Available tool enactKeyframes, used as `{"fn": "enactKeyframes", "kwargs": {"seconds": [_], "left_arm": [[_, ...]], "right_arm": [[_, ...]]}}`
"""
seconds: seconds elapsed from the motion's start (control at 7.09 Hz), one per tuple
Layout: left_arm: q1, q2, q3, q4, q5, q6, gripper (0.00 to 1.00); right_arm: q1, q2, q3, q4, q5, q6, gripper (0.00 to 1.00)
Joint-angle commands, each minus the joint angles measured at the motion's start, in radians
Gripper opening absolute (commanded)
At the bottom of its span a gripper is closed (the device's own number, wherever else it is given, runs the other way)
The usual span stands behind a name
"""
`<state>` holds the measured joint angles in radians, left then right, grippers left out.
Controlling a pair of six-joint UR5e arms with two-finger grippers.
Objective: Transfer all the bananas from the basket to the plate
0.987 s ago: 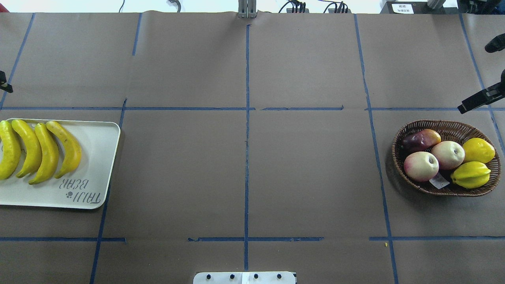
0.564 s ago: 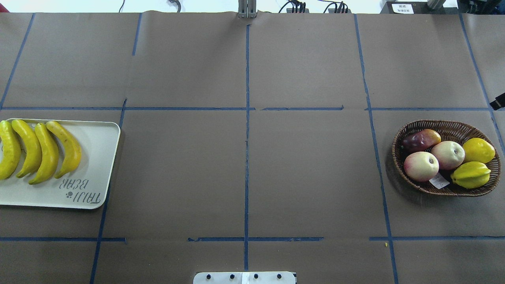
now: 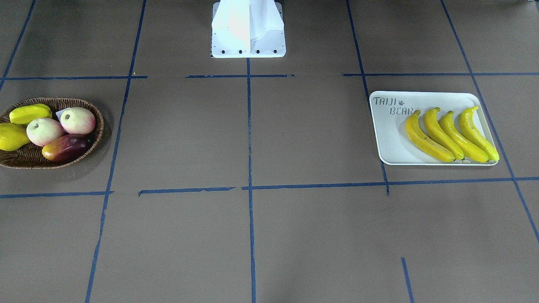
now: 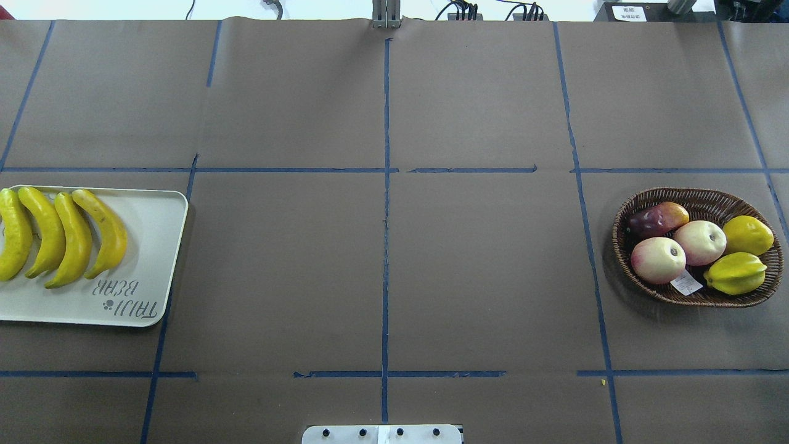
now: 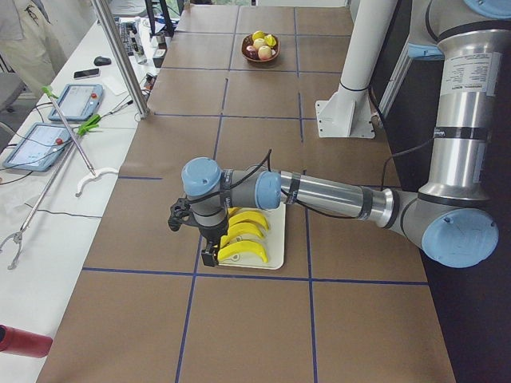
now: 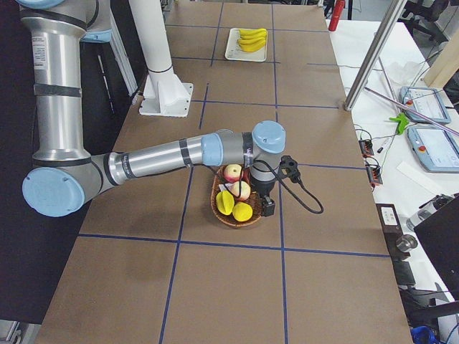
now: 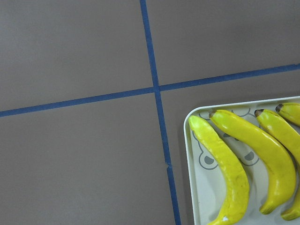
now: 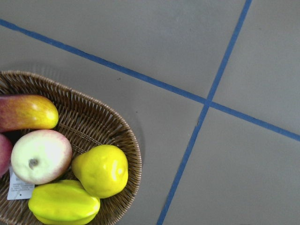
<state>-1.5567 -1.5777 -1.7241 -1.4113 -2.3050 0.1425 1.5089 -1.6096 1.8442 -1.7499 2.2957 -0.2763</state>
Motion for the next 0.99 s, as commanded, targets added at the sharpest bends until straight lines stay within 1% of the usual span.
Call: {"fn": "enactKeyframes", "kwargs": {"seconds": [0.0, 0.14, 0.28, 0.42, 0.56, 0.7, 0.85], "left_arm": [[-0.013, 0.051, -0.011, -0.011, -0.008, 0.002, 1.0], [-0.014, 0.053, -0.008, -0.011, -0.013, 0.006, 1.0], [-0.019, 0.053, 0.004, -0.012, -0.014, 0.009, 1.0], [-0.044, 0.054, -0.032, -0.015, -0.014, 0.003, 1.0], [-0.042, 0.062, 0.0, -0.018, -0.01, 0.0, 1.0], [-0.043, 0.076, -0.032, -0.017, 0.001, 0.003, 1.0], [-0.036, 0.071, -0.013, -0.018, -0.002, 0.0, 1.0]], "right_arm": [[0.034, -0.045, -0.038, 0.004, 0.002, 0.02, 0.99], [0.048, -0.056, -0.04, 0.004, 0.002, 0.038, 0.99], [0.048, -0.058, -0.037, 0.007, 0.002, 0.098, 0.99], [0.048, -0.055, -0.039, 0.01, 0.004, 0.12, 0.99], [0.047, -0.052, -0.037, 0.01, 0.004, 0.133, 0.99], [0.047, -0.053, -0.036, 0.01, 0.005, 0.134, 0.99], [0.047, -0.053, -0.037, 0.01, 0.005, 0.134, 0.99]]}}
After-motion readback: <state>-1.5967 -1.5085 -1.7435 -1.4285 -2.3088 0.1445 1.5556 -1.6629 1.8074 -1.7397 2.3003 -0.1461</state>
